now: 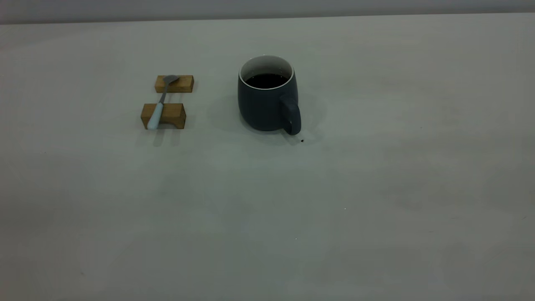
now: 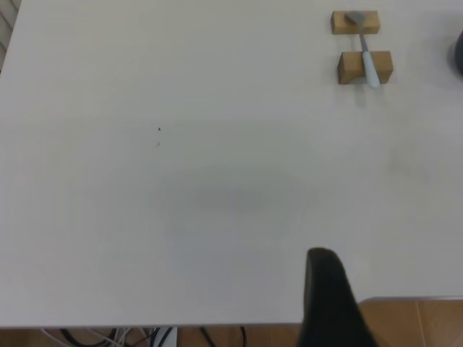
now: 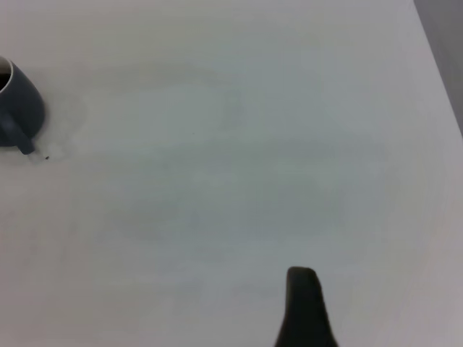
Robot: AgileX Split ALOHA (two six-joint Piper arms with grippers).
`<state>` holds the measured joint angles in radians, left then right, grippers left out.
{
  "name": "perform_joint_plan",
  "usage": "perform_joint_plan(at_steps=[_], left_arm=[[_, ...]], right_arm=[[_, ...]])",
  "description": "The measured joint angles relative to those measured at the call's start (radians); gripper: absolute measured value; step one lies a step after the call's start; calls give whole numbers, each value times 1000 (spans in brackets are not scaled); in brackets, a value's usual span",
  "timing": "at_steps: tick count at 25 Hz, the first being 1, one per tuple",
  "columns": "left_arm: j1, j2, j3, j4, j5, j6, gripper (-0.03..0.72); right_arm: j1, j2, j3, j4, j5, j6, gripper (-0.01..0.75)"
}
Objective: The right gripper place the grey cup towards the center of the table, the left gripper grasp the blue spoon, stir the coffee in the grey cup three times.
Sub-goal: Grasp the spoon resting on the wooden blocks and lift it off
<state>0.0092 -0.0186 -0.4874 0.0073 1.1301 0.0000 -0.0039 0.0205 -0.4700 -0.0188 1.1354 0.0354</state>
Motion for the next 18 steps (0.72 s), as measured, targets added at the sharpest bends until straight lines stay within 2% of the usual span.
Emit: perform_joint_plan(at_steps=[18], left_arm=[[0,0,0,24,0,-8,507]], right_arm=[[0,0,0,0,0,0,588]])
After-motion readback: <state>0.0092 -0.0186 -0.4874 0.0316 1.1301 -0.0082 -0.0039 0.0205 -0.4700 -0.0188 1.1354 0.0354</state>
